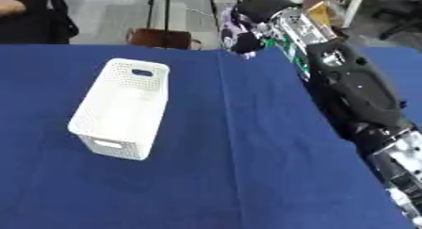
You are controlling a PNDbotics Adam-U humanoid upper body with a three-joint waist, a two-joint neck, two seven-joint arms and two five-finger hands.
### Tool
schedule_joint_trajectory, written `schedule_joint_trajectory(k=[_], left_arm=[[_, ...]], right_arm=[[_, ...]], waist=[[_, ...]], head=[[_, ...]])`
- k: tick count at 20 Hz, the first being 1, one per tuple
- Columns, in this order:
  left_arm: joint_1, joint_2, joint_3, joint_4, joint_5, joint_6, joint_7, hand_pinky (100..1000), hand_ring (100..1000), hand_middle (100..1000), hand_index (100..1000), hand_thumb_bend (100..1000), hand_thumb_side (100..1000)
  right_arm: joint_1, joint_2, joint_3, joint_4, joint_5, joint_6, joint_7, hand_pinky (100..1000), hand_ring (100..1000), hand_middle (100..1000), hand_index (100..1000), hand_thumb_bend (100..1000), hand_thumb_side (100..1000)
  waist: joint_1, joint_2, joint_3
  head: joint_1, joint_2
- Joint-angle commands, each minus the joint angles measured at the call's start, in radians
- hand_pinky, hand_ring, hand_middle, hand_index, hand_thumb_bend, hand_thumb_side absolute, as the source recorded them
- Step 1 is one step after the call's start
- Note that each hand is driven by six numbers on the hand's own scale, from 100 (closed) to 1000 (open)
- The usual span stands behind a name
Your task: Pick up objects on the table and place them in the box.
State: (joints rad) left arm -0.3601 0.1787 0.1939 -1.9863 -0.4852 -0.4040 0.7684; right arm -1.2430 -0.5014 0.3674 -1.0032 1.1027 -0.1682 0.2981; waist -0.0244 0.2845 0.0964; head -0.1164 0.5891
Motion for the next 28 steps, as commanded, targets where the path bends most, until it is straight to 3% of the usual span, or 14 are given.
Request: schedule_joint_trajectory(k=[1, 11, 21, 28], left_arm=[[-0.006, 0.029, -0.002, -0.014, -0.002, -0.08, 0.074, 749, 823, 866, 820, 100, 800], [-0.007, 0.028, -0.008, -0.014, 0.004, -0.082, 0.068, 749, 824, 866, 820, 100, 800], [-0.015, 0.019, -0.013, -0.014, 0.014, -0.086, 0.062, 749, 825, 866, 821, 100, 800], [-0.018, 0.015, -0.015, -0.014, 0.018, -0.088, 0.06, 749, 826, 866, 821, 100, 800]], right_arm=[[-0.043, -0.035, 0.018, -0.086, -0.046, 0.008, 0.033, 845, 749, 390, 534, 100, 723], [-0.13, 0.026, 0.086, -0.211, -0.121, 0.002, 0.121, 845, 744, 391, 536, 100, 740], [-0.163, 0.12, 0.12, -0.227, -0.161, -0.002, 0.154, 845, 741, 386, 530, 100, 732], [-0.154, 0.145, 0.149, -0.226, -0.183, -0.007, 0.175, 845, 742, 384, 529, 100, 721]], waist=[[0.0, -0.029, -0.001], [-0.003, -0.033, 0.012], [-0.005, -0.028, 0.035], [-0.004, -0.024, 0.044]], head=[[-0.002, 0.005], [-0.014, 0.01], [-0.033, 0.006], [-0.035, 0.004]])
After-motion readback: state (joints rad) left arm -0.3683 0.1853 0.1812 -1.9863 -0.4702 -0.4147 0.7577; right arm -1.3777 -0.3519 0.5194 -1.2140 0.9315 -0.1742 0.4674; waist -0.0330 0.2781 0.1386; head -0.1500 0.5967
